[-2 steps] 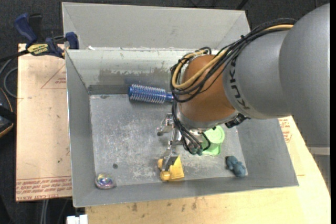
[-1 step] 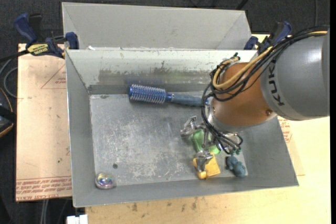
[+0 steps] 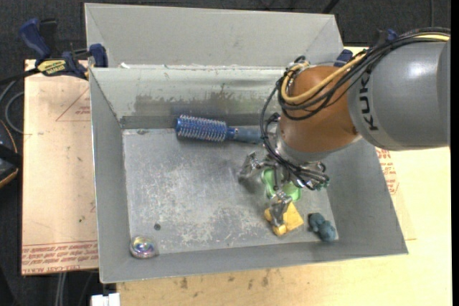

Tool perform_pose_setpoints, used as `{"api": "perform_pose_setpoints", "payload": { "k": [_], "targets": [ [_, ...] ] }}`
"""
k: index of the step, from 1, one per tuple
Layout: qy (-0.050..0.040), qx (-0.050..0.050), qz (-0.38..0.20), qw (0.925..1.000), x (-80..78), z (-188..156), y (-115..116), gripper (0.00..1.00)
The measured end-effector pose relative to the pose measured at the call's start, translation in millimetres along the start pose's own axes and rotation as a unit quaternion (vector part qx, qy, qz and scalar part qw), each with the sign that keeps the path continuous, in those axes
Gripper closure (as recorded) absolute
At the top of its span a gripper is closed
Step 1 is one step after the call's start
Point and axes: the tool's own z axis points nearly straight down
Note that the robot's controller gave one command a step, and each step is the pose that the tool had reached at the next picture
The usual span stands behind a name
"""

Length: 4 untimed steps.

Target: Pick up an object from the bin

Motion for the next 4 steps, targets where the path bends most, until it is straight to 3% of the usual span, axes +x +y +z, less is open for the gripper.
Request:
{"api": "perform_pose_setpoints", "payload": {
  "k": [1, 2, 3, 4],
  "targets": [
    [-0.0049, 0.004, -0.24, 0.9708, 84.0, -13, -59, 0.0],
    [-0.0104, 0.008, -0.195, 0.9806, 26.4, -116, -103, 0.0],
    [-0.0086, 0.005, -0.211, 0.9775, 90.5, 9, -59, 0.0],
    [-0.0107, 0.008, -0.202, 0.9793, 1.7, -82, -98, 0.0]
  ]
}}
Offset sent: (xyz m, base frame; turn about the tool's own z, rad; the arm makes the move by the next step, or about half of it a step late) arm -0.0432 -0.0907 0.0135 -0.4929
